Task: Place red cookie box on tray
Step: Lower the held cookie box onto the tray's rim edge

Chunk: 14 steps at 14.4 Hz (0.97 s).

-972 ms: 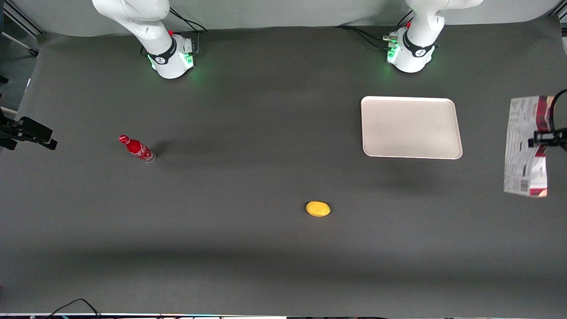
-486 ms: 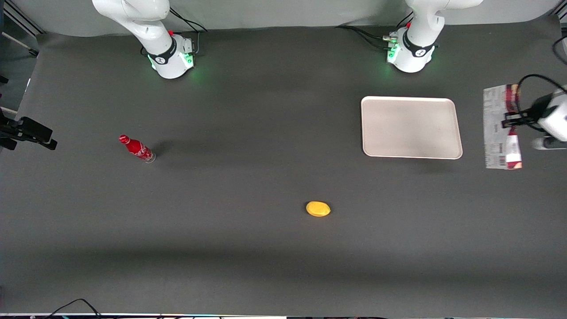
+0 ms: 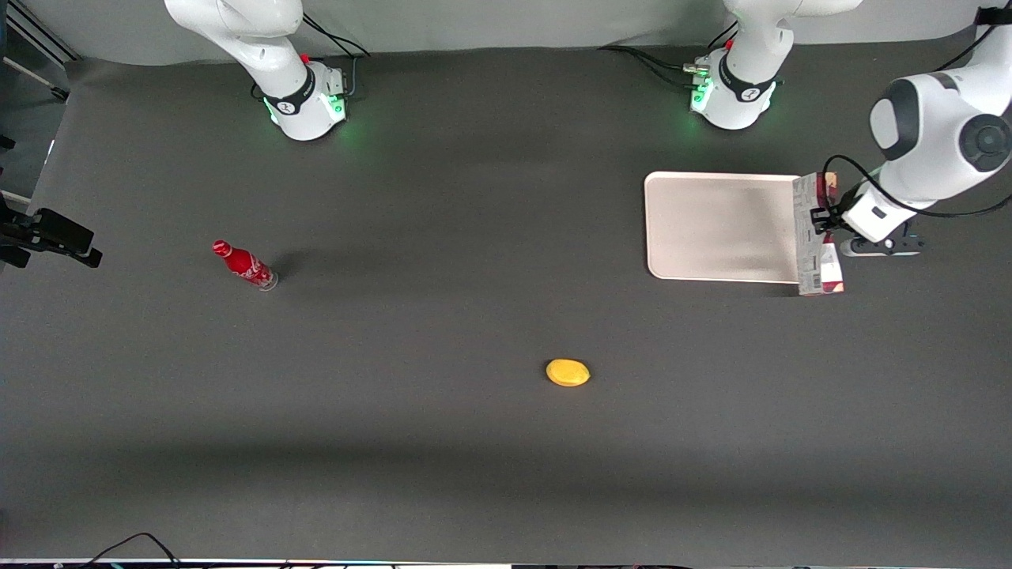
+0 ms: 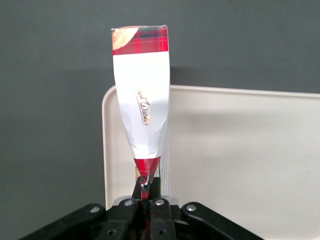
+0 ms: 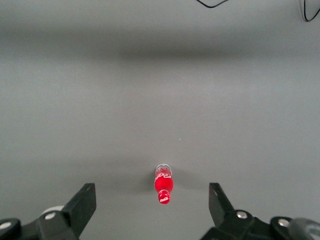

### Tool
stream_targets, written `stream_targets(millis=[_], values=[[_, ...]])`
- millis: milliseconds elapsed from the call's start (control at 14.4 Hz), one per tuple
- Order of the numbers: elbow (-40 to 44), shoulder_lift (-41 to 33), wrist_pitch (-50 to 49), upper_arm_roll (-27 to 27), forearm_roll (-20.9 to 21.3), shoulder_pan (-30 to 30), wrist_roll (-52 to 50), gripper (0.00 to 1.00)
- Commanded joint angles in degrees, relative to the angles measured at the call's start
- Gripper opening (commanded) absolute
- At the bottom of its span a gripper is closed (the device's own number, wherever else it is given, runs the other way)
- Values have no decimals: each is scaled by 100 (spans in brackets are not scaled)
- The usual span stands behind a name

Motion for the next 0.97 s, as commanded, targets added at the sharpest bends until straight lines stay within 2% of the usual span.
stream_targets(millis=[0,139,278,347,417,625,903], values=[[-415,-340,162,23,298,-46,-67,0],[-582,-331,355,58,492,-20,-67,0],[-583,-253,496,111,501,-20,125,0],[-557,-139,531,163,501,-28,292,93],[-531,-103,532,190,501,-28,328,100],[-294,-129,313,217,501,-28,355,100],[1249,-129,-1353,155,466,-55,276,100]])
